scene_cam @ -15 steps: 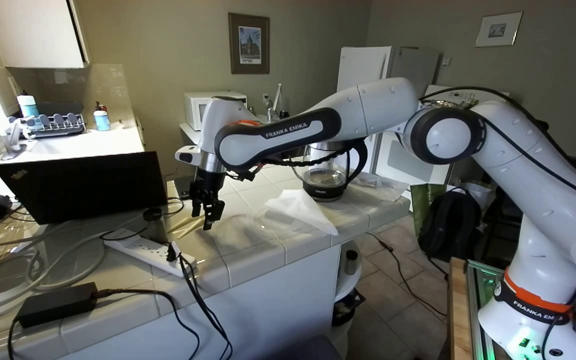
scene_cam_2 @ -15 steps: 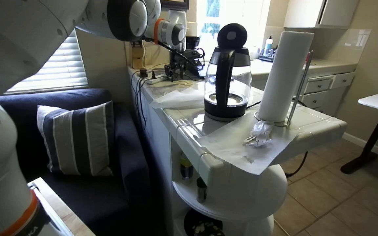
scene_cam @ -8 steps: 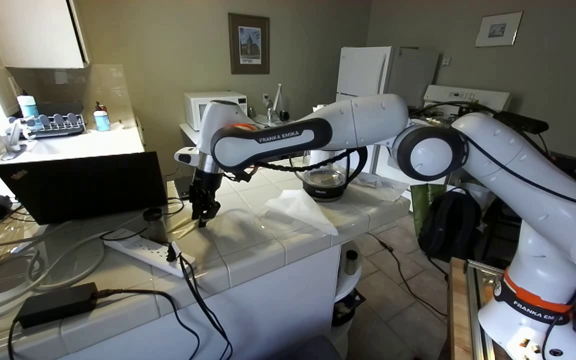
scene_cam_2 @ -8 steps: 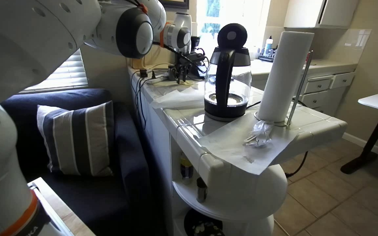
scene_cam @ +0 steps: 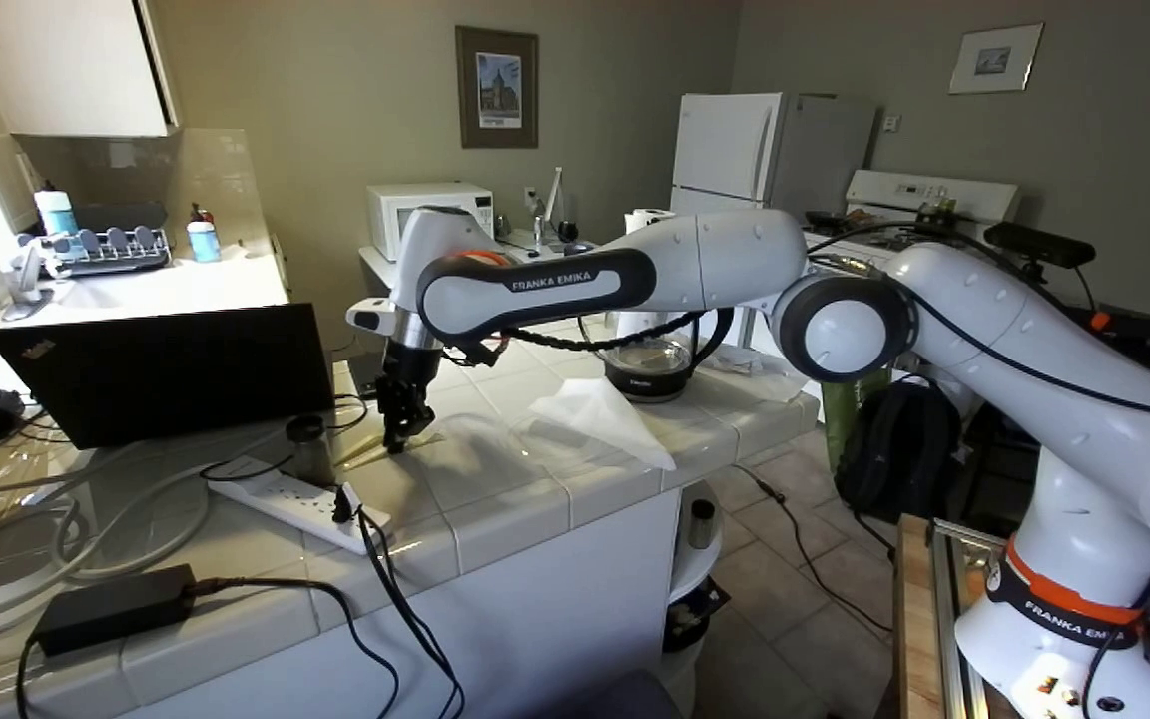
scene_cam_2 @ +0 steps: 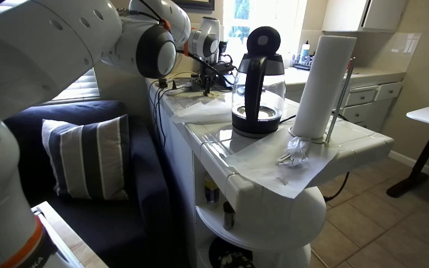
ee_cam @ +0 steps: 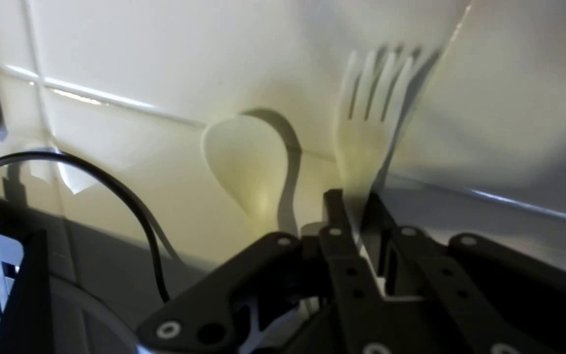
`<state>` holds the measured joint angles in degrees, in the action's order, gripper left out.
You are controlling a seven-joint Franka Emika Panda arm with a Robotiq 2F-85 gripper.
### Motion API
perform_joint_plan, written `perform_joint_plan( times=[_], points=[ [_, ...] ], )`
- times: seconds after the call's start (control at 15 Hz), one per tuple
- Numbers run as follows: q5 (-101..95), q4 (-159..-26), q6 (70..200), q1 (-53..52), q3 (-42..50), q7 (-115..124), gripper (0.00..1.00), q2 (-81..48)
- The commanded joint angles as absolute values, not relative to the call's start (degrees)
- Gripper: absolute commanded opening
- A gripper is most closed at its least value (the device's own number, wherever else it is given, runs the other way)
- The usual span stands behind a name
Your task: Move the plastic fork to the right
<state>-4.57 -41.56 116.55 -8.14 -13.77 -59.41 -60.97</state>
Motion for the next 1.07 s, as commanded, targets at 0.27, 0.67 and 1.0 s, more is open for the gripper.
perform_joint_plan(
  times=[0.27,0.67,1.0],
  points=[
    [-4.6,-37.9,104.0,-9.7,-13.1,-52.7,0.03,-59.2],
    [-2.5,-40.9,101.7,-7.4,-14.5,-47.1,0.03,-52.0],
    [-0.6,-51.6,114.0,-4.5,-14.9,-44.1,0.03,-44.4]
  ],
)
